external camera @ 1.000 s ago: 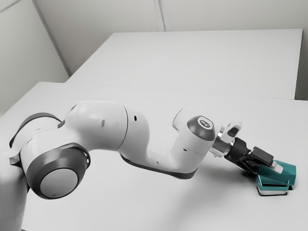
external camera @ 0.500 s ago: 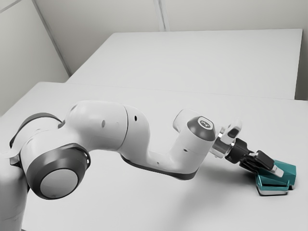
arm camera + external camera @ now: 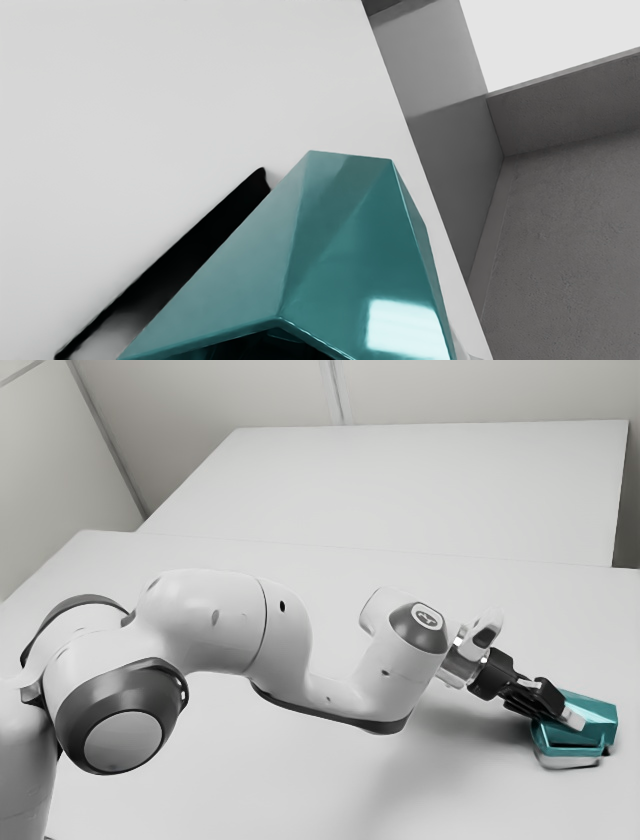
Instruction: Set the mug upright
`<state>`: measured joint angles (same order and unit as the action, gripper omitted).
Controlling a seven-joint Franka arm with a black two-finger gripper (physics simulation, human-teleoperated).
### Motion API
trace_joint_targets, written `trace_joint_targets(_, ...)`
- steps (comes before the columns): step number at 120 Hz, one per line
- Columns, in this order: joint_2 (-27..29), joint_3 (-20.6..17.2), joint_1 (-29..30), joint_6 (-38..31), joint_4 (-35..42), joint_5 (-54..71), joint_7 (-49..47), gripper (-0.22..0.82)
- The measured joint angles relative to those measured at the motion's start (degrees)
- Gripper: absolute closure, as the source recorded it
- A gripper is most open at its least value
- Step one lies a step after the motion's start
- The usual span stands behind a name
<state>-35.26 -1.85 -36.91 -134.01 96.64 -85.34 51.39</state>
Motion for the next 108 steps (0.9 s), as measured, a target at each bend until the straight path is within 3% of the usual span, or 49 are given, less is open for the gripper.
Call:
trace_joint_targets(24, 1.6, 0.1, 0.0, -0.2, 0.0, 0.7, -0.1, 0.78)
trace_joint_targets(56, 9.8, 0.9, 0.9, -0.7, 2.3, 3.7, -0.6, 0.78)
trace_joint_targets(89, 23.2, 1.5, 7.7, -0.9, 11.2, 28.5, -7.4, 0.78)
trace_joint_targets(108, 27.9, 2.1, 11.6, 1.8, 13.4, 46.8, -13.7, 0.79)
